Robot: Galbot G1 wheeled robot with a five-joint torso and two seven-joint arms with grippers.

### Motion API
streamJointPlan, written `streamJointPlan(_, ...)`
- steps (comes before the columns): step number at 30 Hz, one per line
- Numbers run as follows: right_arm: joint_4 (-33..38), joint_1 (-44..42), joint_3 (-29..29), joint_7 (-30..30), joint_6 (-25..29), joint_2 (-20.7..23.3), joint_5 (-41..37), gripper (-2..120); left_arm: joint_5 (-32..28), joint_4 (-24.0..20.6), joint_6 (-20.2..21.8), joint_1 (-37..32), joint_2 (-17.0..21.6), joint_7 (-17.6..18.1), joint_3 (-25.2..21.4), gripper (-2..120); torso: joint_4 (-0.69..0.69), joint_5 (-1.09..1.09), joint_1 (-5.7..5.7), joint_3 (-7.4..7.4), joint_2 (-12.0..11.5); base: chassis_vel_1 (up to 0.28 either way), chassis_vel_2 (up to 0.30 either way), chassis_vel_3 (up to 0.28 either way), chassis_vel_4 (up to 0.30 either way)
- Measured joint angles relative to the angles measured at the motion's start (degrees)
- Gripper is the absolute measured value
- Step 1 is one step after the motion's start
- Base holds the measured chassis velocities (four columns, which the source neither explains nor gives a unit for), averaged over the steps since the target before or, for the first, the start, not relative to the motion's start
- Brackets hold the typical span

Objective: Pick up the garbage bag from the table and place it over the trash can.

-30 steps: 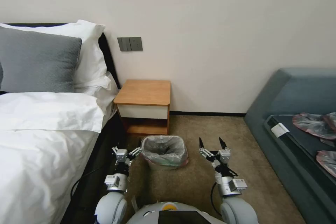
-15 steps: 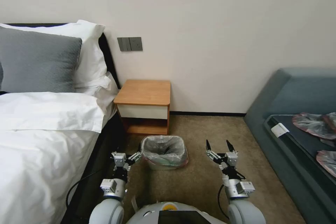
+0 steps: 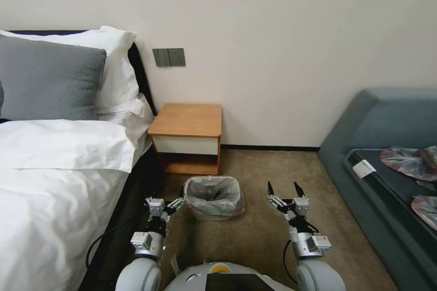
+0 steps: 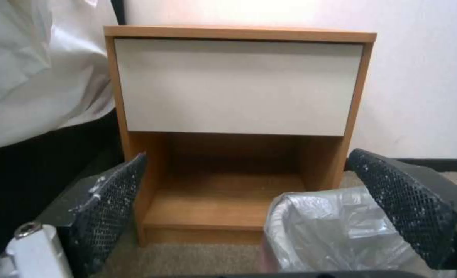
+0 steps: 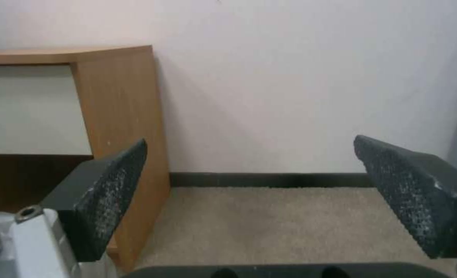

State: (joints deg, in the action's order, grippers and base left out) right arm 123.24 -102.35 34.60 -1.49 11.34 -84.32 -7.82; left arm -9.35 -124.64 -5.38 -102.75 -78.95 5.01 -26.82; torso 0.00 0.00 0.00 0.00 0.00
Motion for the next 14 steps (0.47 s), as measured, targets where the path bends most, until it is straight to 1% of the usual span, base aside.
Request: streamJointPlan(14, 0.1, 0.0, 0.0, 0.0, 0.0, 0.0, 0.0, 100, 0.0, 0.1, 0.0, 0.0, 0.0, 0.0, 0.0, 100, 0.0, 0.0, 0.0, 0.0, 0.0, 0.0, 0.0, 0.0, 0.0)
